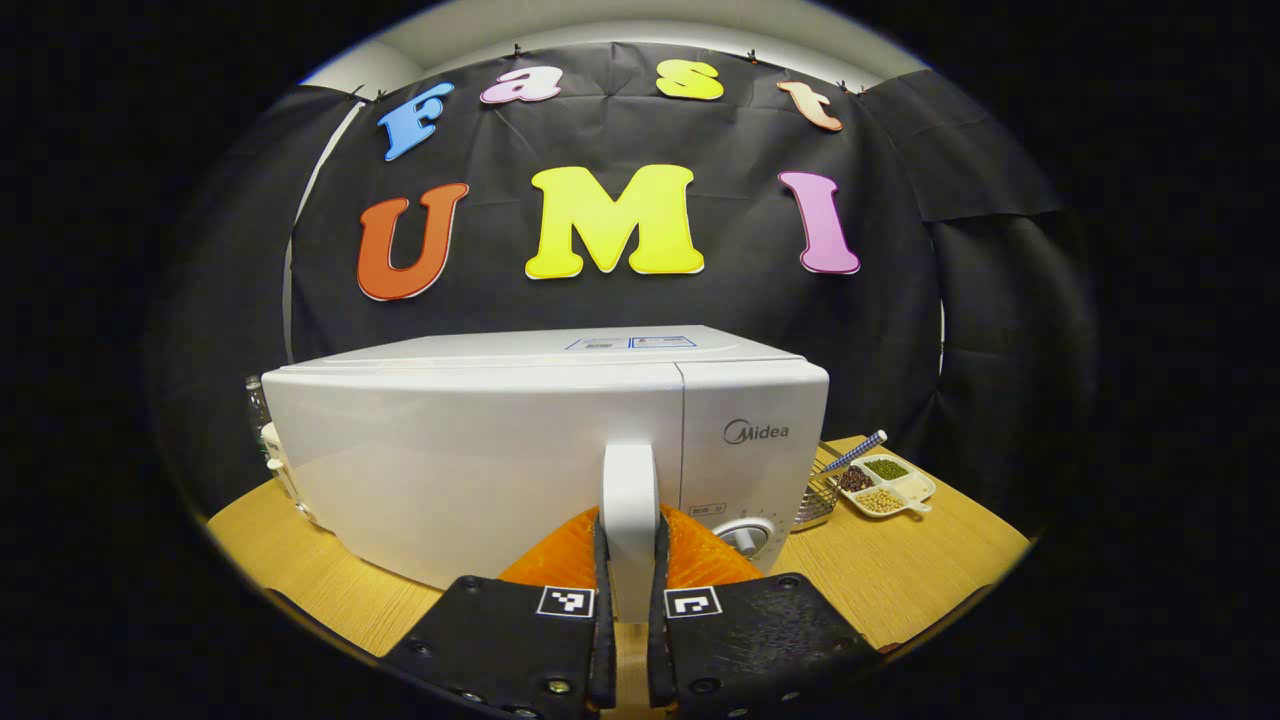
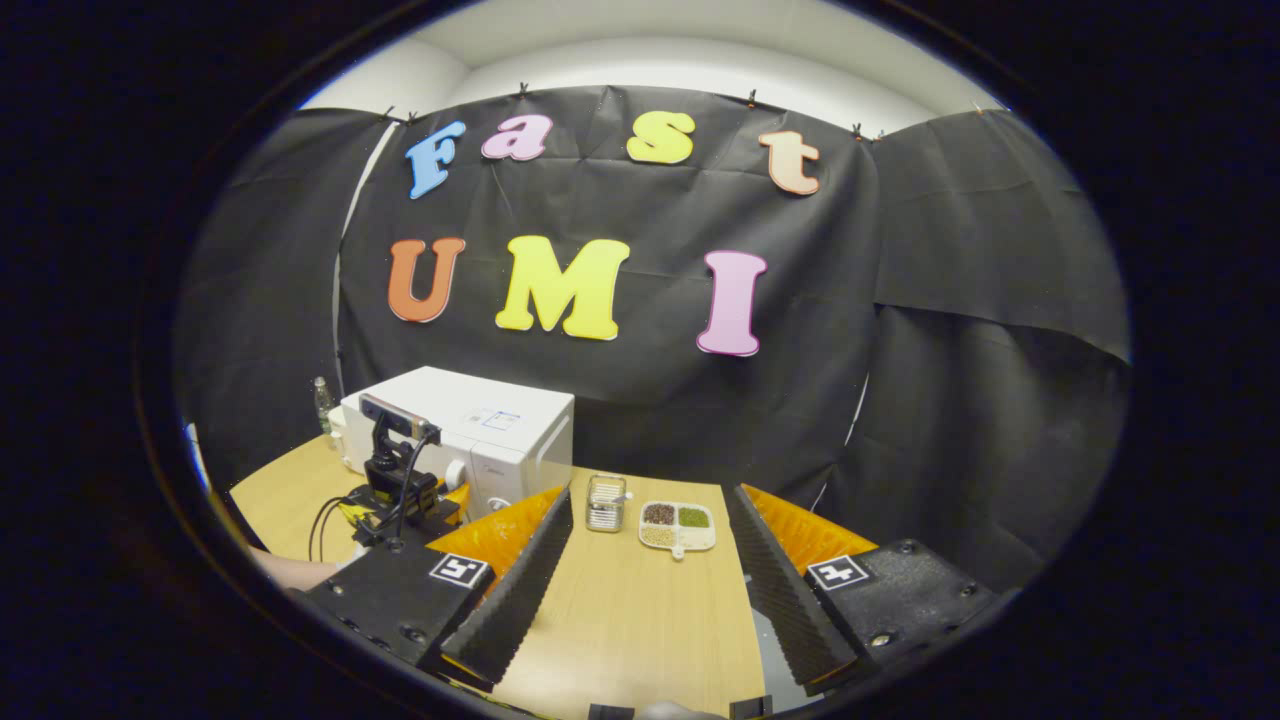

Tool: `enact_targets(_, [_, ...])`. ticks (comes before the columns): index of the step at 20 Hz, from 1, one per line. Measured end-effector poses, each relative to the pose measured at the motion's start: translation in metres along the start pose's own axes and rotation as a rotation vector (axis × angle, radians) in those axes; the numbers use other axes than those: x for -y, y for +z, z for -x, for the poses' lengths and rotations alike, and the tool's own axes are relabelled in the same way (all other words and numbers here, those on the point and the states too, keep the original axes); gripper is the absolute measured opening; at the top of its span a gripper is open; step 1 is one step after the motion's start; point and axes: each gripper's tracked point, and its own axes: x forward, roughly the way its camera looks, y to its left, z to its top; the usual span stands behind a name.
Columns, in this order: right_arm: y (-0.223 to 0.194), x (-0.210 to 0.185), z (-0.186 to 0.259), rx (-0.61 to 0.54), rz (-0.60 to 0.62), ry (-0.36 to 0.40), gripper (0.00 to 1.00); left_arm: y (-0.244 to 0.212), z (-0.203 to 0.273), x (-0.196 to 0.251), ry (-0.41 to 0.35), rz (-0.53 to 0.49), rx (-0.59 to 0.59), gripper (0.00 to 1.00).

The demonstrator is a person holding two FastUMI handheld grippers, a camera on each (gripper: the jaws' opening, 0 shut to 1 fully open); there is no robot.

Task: Open the microwave oven with the left hand, put the food in, and close the microwave oven.

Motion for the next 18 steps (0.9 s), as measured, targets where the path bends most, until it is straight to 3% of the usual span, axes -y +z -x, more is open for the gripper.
enact_targets(2, [0.003, -0.004, 0.002, 0.008, 0.001, 0.0, 1.0, -0.001, 0.0, 0.001, -0.017, -0.002, -0.01, 0.11])
enact_targets(5, [0.006, -0.01, 0.006, 0.011, 0.002, 0.001, 0.96, -0.001, 0.004, 0.001, -0.039, -0.003, -0.026, 0.11])
enact_targets(8, [0.011, -0.013, 0.009, 0.025, 0.005, -0.01, 1.0, -0.006, 0.034, -0.004, -0.045, -0.011, -0.019, 0.11])
enact_targets(10, [0.011, -0.018, 0.01, 0.027, 0.01, -0.009, 0.96, -0.012, 0.059, -0.012, -0.051, -0.004, -0.026, 0.11])
enact_targets(12, [0.011, -0.023, 0.013, 0.027, 0.008, -0.009, 1.0, -0.017, 0.084, -0.022, -0.052, 0.009, -0.041, 0.11])
enact_targets(18, [0.013, -0.046, 0.026, 0.038, -0.008, -0.004, 0.96, -0.028, 0.13, -0.047, -0.064, -0.031, -0.092, 0.13])
